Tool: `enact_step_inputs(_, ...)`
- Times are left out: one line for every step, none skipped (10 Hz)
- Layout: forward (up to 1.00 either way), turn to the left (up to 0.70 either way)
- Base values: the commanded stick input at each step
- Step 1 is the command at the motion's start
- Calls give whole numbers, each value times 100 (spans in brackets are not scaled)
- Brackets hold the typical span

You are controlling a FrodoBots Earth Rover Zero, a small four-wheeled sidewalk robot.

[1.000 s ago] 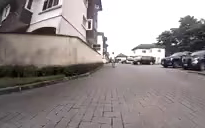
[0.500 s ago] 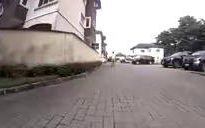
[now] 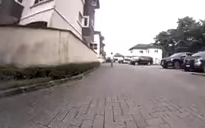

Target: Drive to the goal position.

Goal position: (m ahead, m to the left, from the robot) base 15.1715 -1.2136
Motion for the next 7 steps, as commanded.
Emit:
enact_step_inputs(70, 0)
enact_step_inputs(70, 0)
enact_step_inputs(70, 0)
enact_step_inputs(70, 0)
enact_step_inputs(70, 0)
enact_step_inputs(70, 0)
enact_step_inputs(70, 0)
